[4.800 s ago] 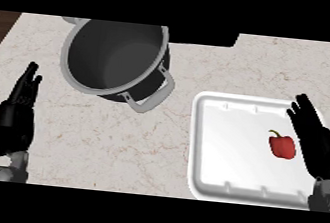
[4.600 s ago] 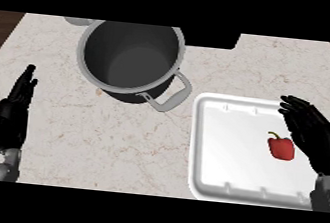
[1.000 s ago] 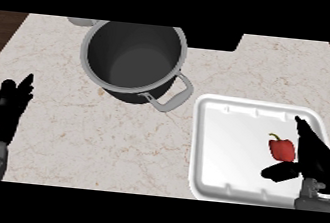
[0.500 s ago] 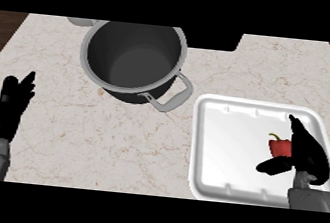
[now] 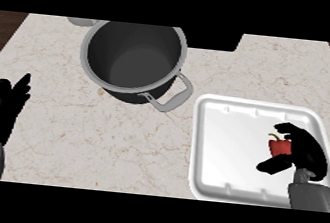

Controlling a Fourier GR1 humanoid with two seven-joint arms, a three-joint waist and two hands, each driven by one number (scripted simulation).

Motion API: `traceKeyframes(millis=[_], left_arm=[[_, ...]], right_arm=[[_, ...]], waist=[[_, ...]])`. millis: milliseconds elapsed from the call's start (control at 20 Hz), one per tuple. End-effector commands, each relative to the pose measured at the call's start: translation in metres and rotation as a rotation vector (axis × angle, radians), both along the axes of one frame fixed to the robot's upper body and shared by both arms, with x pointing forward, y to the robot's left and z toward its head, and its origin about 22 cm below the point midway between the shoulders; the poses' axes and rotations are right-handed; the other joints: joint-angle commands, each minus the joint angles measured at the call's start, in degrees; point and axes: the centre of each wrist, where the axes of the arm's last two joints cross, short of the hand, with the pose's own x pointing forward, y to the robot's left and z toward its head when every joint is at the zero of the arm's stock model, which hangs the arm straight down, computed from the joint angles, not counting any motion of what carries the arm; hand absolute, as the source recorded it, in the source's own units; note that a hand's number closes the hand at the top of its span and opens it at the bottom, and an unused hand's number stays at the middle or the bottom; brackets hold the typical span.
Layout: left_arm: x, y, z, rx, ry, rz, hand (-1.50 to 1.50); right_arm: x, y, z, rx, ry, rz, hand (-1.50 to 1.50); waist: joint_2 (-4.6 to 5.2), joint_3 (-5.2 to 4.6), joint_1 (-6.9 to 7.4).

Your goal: Pick the bell pepper from the tray and place it in the pot

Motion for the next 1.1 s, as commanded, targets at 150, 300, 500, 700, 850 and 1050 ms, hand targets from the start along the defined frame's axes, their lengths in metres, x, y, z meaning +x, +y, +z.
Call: traceKeyframes(millis=[150, 300, 500, 700, 850, 1050], left_arm=[[0.007, -0.009, -0.002, 0.005, -0.009, 0.008, 0.0], [-0.007, -0.001, -0.011, 0.0, 0.008, 0.012, 0.0], [-0.01, 0.003, -0.015, 0.008, -0.007, 0.015, 0.0], [-0.012, -0.008, -0.021, -0.005, -0.009, -0.001, 0.0], [0.016, -0.028, 0.002, -0.004, -0.034, -0.082, 0.0], [0.021, -0.037, 0.009, 0.001, -0.067, -0.146, 0.0]], right_arm=[[0.007, 0.003, 0.002, -0.137, -0.078, 0.039, 1.5], [-0.008, -0.007, -0.015, -0.198, -0.129, 0.045, 1.5], [0.002, -0.008, 0.011, -0.227, -0.175, 0.045, 1.5], [-0.018, 0.012, 0.023, -0.317, -0.238, -0.008, 1.5], [0.053, 0.026, 0.074, -0.357, -0.275, 0.474, 1.5], [0.068, 0.037, 0.1, -0.395, -0.319, 0.807, 1.5]], waist=[[0.11, 0.14, -0.03], [0.1, 0.15, 0.02], [0.09, 0.14, 0.02], [0.02, 0.11, -0.21], [1.66, 0.24, 4.95], [3.31, 0.38, 10.49]])
